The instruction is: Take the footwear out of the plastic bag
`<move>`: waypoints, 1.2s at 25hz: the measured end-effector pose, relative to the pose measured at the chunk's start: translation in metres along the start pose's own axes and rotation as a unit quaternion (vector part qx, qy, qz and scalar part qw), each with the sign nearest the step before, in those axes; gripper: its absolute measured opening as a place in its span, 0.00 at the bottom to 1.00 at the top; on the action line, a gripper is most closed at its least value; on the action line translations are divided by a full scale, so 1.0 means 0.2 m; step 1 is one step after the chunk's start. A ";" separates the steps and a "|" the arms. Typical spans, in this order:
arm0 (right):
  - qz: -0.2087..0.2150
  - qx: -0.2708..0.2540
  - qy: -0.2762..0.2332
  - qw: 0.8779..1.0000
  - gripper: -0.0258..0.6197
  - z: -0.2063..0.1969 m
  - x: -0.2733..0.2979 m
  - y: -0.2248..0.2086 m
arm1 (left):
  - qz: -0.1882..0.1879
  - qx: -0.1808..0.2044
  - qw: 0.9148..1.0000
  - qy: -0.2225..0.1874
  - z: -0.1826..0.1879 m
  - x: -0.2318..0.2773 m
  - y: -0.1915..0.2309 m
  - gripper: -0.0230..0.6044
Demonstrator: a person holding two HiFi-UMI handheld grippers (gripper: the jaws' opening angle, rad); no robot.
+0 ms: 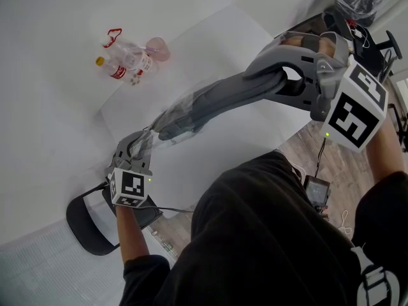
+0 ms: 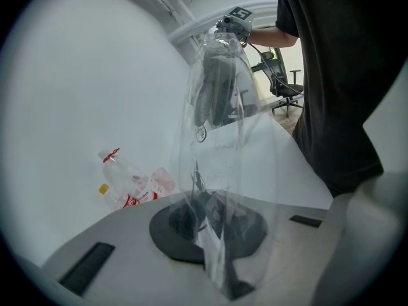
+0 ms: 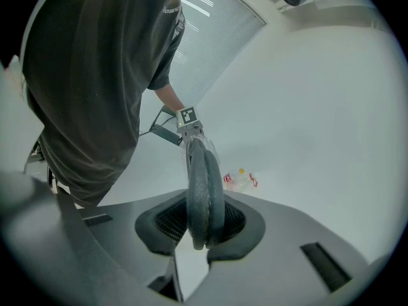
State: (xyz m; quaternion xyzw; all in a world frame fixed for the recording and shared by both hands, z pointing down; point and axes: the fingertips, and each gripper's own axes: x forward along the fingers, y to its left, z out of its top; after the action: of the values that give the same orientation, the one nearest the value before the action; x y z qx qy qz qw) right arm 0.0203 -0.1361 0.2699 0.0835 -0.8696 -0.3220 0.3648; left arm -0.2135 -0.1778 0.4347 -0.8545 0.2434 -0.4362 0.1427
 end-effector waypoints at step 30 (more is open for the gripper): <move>-0.022 0.011 0.012 1.000 0.16 -0.01 -0.03 -0.03 | 0.012 -0.045 0.999 0.021 -0.27 -0.04 0.02 0.08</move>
State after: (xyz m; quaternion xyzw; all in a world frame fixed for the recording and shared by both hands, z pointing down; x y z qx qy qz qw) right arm 0.0260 -0.1394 0.2644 0.1101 -0.8667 -0.3191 0.3673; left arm -0.2627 -0.1789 0.4599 -0.8478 0.2757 -0.4406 0.1047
